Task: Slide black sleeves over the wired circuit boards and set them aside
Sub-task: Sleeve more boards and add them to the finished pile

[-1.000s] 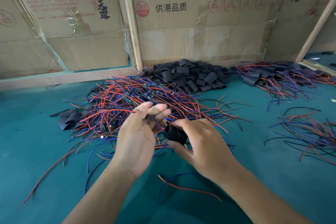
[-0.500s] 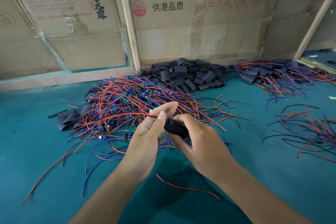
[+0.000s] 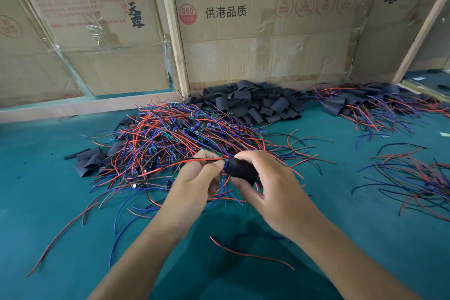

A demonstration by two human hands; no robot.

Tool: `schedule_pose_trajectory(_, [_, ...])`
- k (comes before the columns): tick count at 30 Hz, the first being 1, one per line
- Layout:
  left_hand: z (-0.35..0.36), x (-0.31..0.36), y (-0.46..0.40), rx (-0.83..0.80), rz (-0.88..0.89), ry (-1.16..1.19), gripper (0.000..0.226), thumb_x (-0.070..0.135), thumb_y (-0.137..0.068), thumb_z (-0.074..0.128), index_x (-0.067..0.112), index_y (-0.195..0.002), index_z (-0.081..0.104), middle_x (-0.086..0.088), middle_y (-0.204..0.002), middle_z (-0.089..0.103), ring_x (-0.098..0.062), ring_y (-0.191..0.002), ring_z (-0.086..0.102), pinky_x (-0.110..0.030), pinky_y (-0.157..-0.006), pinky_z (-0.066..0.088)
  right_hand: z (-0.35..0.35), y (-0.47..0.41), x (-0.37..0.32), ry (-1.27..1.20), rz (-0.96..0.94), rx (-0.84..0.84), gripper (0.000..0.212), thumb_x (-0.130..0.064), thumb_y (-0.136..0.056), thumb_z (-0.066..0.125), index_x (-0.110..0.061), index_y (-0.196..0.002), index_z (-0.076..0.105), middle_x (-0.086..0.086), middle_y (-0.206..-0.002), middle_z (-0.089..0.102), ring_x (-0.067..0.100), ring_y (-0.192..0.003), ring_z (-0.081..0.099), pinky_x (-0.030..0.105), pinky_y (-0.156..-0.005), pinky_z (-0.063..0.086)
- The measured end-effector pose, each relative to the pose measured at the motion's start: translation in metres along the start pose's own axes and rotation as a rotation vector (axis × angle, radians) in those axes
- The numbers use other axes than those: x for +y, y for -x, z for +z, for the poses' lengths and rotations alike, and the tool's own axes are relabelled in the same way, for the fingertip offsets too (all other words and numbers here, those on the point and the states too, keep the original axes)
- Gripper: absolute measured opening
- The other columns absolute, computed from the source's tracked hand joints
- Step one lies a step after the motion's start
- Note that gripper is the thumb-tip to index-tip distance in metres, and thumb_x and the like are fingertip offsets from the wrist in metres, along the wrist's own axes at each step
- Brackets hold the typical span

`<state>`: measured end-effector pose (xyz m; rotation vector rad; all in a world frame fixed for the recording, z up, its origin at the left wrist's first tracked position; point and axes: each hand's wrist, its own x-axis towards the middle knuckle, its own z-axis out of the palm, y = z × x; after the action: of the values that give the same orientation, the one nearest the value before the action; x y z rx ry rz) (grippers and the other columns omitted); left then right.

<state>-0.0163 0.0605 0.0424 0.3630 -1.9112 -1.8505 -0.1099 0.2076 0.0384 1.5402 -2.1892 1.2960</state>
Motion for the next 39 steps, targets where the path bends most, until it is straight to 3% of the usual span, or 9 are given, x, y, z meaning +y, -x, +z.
schedule_pose_trajectory(3, [-0.003,0.002,0.0,0.009,-0.015,0.02,0.018,0.029,-0.086,0.057,0.027,-0.068,0.057,-0.003,-0.061,0.04,-0.015,-0.053,0.032,-0.024,-0.049,0.026,-0.003,0.0,0.002,0.013,-0.017,-0.018,0.034,-0.021,-0.093,0.071,-0.013,-0.123,0.059,-0.004,-0.113,0.062,0.012,-0.101,0.058,0.026,-0.086,0.046])
schedule_pose_trajectory(18, [-0.007,0.005,0.001,-0.007,-0.016,-0.005,0.018,0.019,-0.08,0.06,0.014,-0.065,0.053,-0.003,-0.058,0.034,-0.015,-0.051,0.024,-0.025,-0.047,0.017,-0.009,-0.001,0.006,0.093,-0.089,-0.072,0.036,-0.025,-0.094,0.068,-0.012,-0.127,0.059,-0.001,-0.113,0.062,0.02,-0.103,0.059,0.038,-0.082,0.05])
schedule_pose_trajectory(24, [-0.005,0.008,0.002,0.018,-0.107,0.098,0.019,0.015,-0.075,0.058,0.01,-0.06,0.047,-0.004,-0.055,0.031,-0.017,-0.049,0.02,-0.03,-0.049,0.013,-0.011,-0.001,0.007,0.129,-0.122,-0.068,0.038,-0.018,-0.092,0.07,-0.011,-0.127,0.06,0.0,-0.116,0.062,0.021,-0.106,0.059,0.034,-0.083,0.05])
schedule_pose_trajectory(32, [-0.002,0.004,0.001,0.051,-0.407,0.261,0.03,0.013,-0.086,0.053,0.015,-0.056,0.046,0.0,-0.054,0.028,-0.015,-0.045,0.018,-0.027,-0.048,0.015,-0.005,-0.001,0.006,0.163,-0.181,-0.081,0.038,-0.014,-0.09,0.073,-0.007,-0.125,0.061,0.004,-0.114,0.064,0.024,-0.105,0.062,0.035,-0.087,0.051])
schedule_pose_trajectory(39, [0.0,0.001,0.001,0.011,-0.293,0.16,0.02,0.015,-0.076,0.056,0.016,-0.062,0.042,-0.002,-0.054,0.03,-0.016,-0.05,0.016,-0.029,-0.049,0.011,-0.005,-0.001,0.007,0.136,-0.173,-0.091,0.036,-0.014,-0.092,0.071,-0.006,-0.125,0.061,0.004,-0.112,0.064,0.024,-0.101,0.061,0.033,-0.087,0.049])
